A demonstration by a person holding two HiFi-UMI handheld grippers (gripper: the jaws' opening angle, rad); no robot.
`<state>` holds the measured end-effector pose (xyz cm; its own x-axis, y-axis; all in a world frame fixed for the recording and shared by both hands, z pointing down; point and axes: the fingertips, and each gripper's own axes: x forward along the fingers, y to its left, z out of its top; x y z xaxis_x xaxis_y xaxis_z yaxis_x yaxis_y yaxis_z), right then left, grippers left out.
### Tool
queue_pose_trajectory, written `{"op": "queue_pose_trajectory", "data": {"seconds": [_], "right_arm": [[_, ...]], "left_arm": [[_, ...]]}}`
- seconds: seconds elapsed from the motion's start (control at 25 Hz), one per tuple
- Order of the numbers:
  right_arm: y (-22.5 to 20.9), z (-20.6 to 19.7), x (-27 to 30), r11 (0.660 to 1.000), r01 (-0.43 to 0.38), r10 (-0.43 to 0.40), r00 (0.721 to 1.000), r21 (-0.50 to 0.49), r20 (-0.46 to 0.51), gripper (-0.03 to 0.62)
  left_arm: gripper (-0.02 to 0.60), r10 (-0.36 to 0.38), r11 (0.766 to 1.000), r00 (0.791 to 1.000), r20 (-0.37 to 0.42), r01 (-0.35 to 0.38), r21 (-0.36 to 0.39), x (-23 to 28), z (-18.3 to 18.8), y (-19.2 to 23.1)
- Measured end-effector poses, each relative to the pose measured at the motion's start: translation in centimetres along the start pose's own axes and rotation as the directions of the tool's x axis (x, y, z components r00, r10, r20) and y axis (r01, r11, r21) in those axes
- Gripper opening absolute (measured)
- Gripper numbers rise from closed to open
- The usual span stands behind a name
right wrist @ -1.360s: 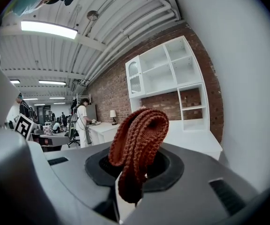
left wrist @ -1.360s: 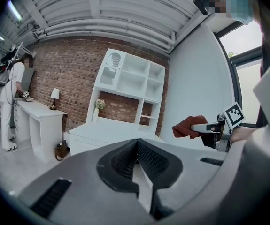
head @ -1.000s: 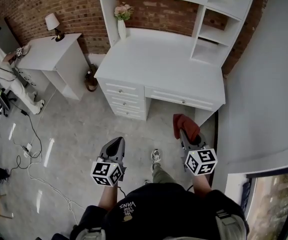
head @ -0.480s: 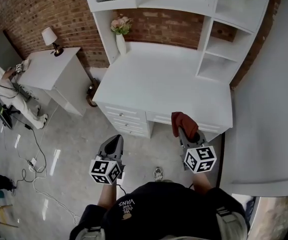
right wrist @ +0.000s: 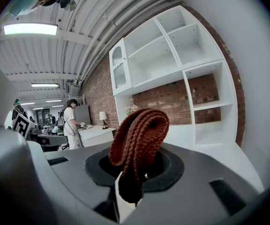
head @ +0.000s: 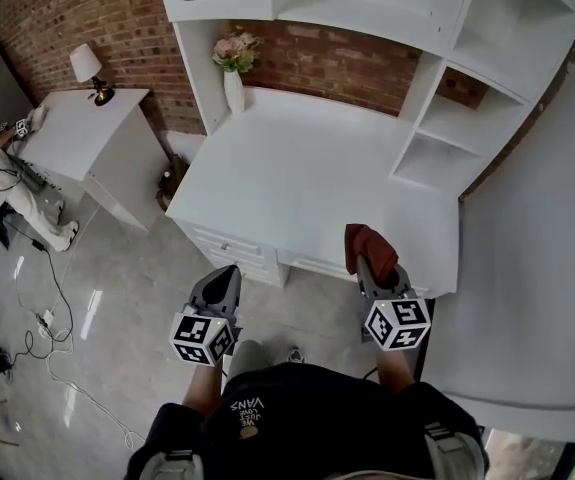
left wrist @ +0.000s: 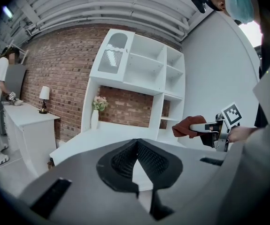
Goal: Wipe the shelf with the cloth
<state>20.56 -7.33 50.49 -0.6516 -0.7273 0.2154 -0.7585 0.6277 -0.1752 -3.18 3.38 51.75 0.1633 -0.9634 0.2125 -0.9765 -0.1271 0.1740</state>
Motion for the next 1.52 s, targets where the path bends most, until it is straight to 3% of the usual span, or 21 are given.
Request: {"op": "queue_pose_trajectory", "data": {"seconds": [0.2, 0.48, 0.76, 0.96, 1.32, 1.52], "right_arm": [[-1.1, 0.3, 2.5, 0.998, 0.058, -0.057, 0.998, 0.009, -0.008, 0.089], [-1.2, 3.6, 8.1, 0.985, 0.174, -0.174, 0.984, 0.001, 0.041, 0.089], [0.8, 9.7, 15.3, 0.973, 0.229, -0.223, 0.966, -0.031, 0.131, 0.089], [2.4, 15.3, 19.5, 0.958, 0.258, -0.228, 0.950, -0.124, 0.216, 0.089], [4.7, 26.6, 24.7, 0.882, 0.332, -0.203, 0.908, -0.333, 0.366, 0.091], [6.3, 32.2, 27.5, 0.823, 0.345, -0.166, 0.906, -0.450, 0.390, 0.092]], "left_arm": [[0.006, -0.017, 1.000, 1.000, -0.015, 0.017, -0.017, 3.3, 0.4, 3.7], [0.006, -0.188, 0.982, 0.982, -0.006, 0.188, 0.013, 11.1, 3.8, 7.6], [0.006, -0.277, 0.959, 0.961, -0.007, 0.277, 0.060, 16.1, 8.6, 14.1], [0.006, -0.308, 0.949, 0.951, -0.011, 0.308, 0.070, 18.2, 10.4, 18.7], [0.006, -0.375, 0.925, 0.927, -0.004, 0.375, 0.062, 21.2, 11.5, 22.7], [0.006, -0.398, 0.917, 0.917, 0.012, 0.397, 0.040, 21.7, 11.8, 23.5]]}}
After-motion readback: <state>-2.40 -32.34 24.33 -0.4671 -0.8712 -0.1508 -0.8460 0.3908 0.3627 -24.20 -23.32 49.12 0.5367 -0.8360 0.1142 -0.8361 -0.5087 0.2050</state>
